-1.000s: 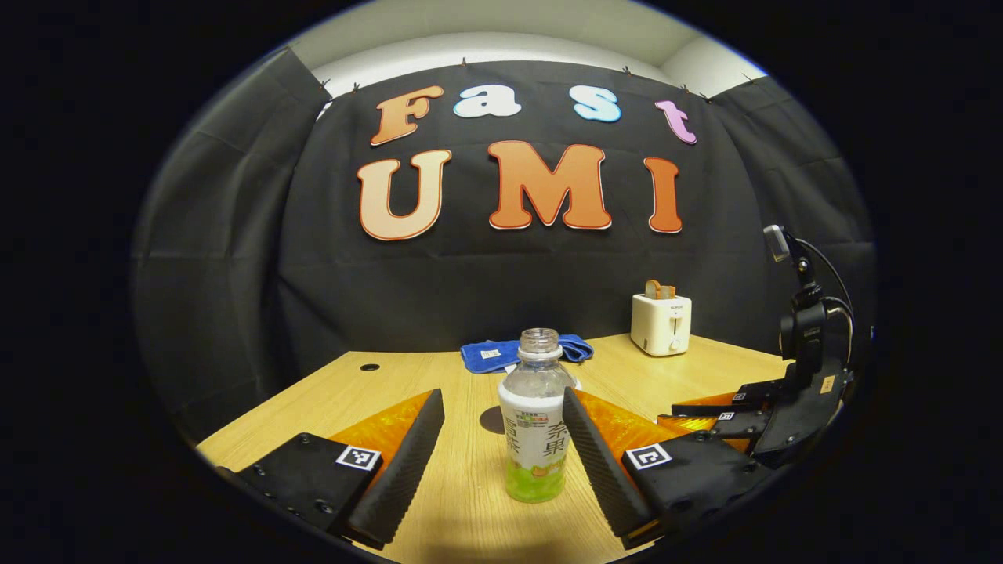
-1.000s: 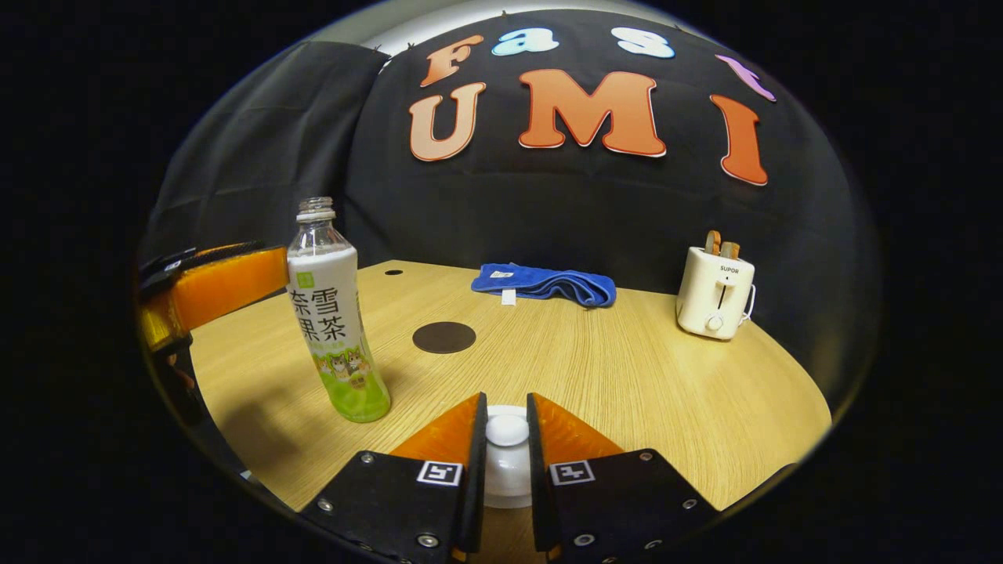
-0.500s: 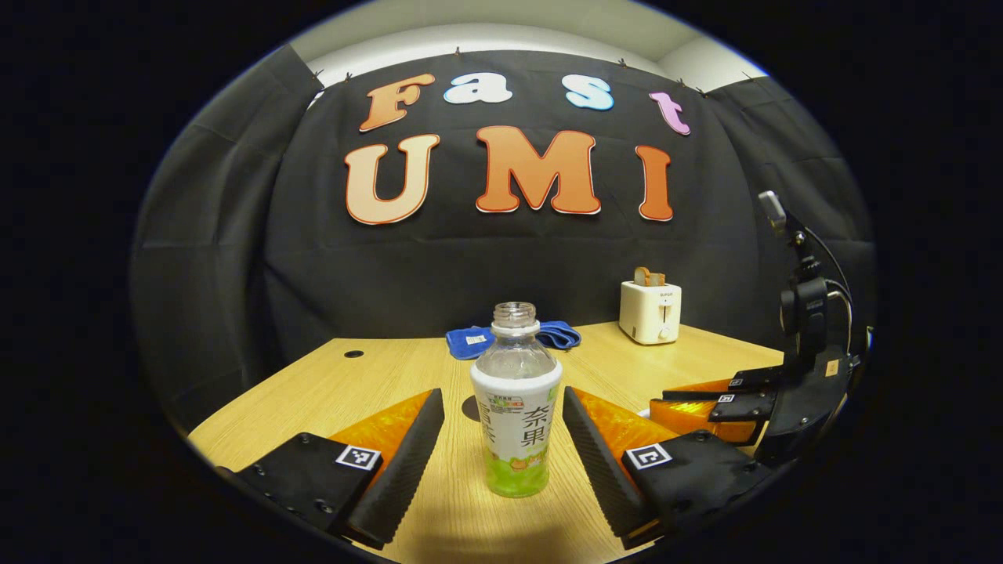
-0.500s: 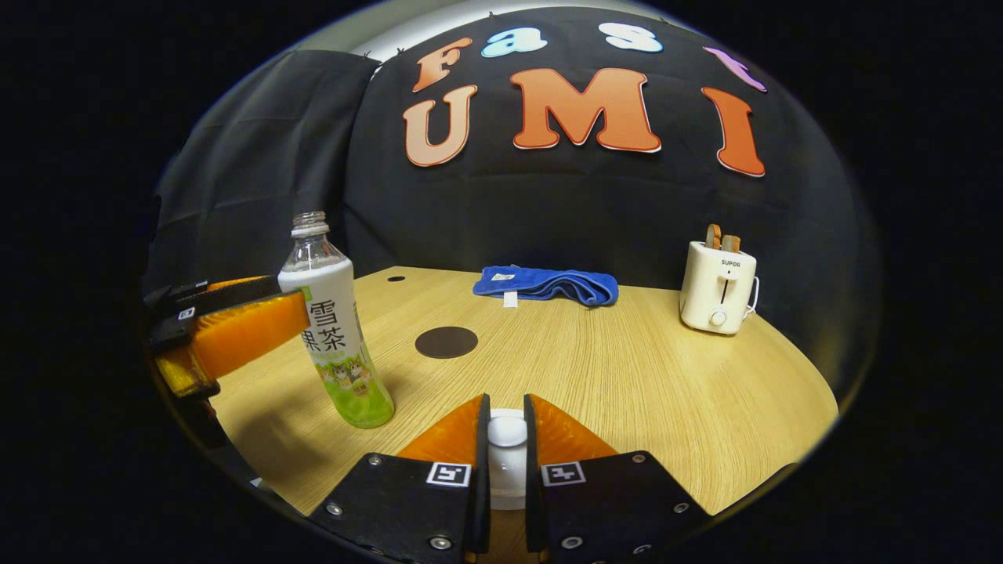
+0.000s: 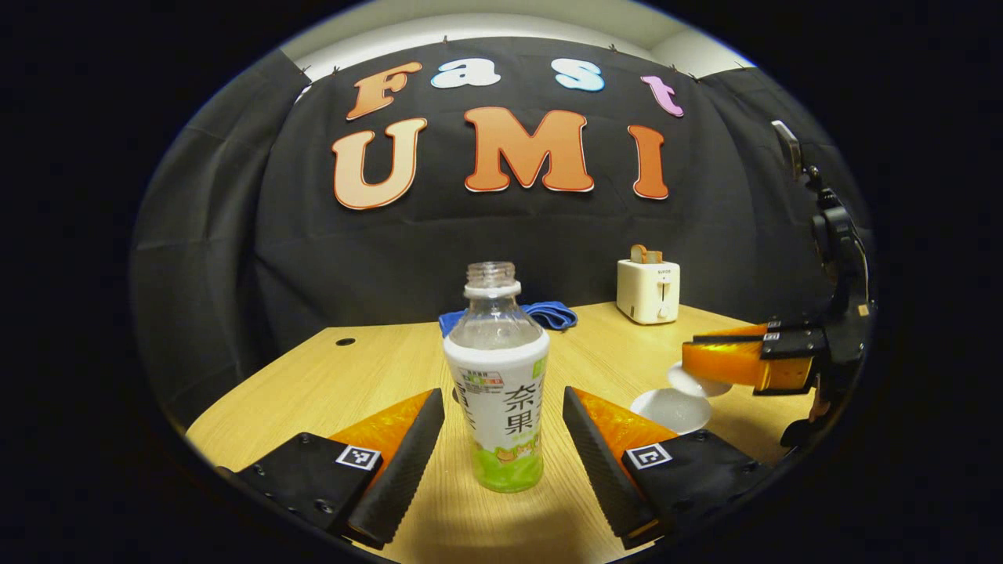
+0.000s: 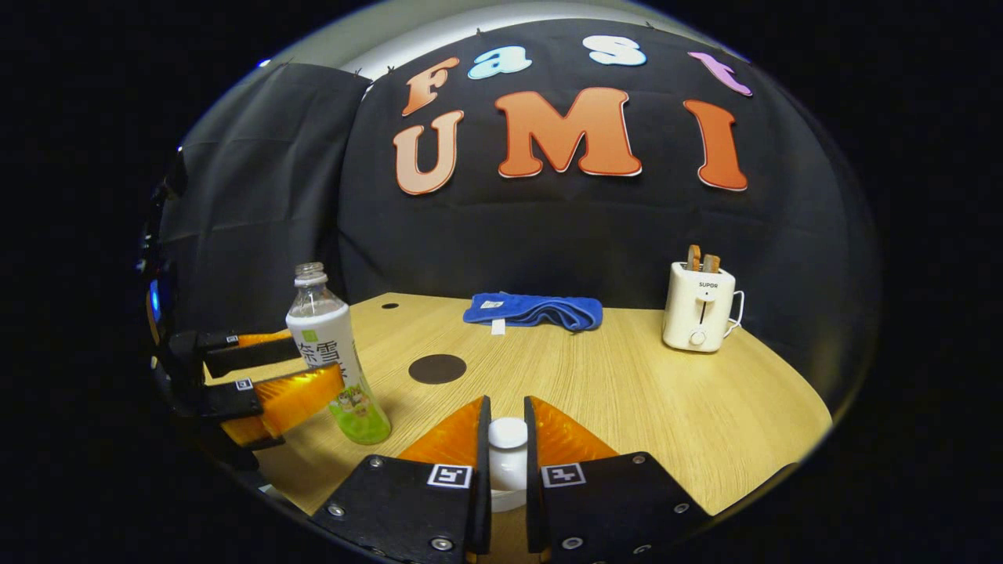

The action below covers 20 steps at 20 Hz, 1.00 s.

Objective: Open the teacup lid with one hand, grasp the water bottle and pour water into the teacup with the other hand; after pouring, place the water bottle on the coaster and then close the teacup lid.

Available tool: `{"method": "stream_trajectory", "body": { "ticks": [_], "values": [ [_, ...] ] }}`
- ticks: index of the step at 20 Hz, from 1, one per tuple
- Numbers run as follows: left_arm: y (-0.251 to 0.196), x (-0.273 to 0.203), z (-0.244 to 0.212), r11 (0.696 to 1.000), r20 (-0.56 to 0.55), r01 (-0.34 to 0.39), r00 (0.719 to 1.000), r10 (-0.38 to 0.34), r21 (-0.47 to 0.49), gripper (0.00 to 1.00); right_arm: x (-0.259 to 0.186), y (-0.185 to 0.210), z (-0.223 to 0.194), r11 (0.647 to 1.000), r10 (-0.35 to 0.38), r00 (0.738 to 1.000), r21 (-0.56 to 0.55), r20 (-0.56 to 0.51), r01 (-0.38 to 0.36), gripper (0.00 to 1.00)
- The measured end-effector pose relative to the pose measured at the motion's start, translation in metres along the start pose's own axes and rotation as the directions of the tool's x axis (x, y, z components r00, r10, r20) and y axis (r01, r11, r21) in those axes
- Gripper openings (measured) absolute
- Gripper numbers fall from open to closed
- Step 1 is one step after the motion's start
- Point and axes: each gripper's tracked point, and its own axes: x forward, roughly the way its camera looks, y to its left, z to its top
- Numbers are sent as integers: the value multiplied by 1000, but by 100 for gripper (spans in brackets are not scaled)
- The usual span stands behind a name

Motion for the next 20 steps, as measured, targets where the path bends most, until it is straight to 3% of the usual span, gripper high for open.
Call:
{"method": "stream_trajectory", "body": {
  "ticks": [5,12,17,20],
  "values": [
    [6,13,-25,998,-62,-4,998,0,-64,98,-7,-10,7,1000,-24,1000,-11,16,25,18],
    [9,23,-45,995,-98,-4,995,-5,-96,74,-7,-22,0,998,-48,999,30,2,48,18],
    [16,27,-43,993,-107,-26,994,13,-117,69,-10,-29,3,998,-55,998,34,12,55,18],
    [22,27,-39,996,-108,-50,993,42,-73,67,-13,-34,5,997,-63,998,44,15,63,18]
  ]
}}
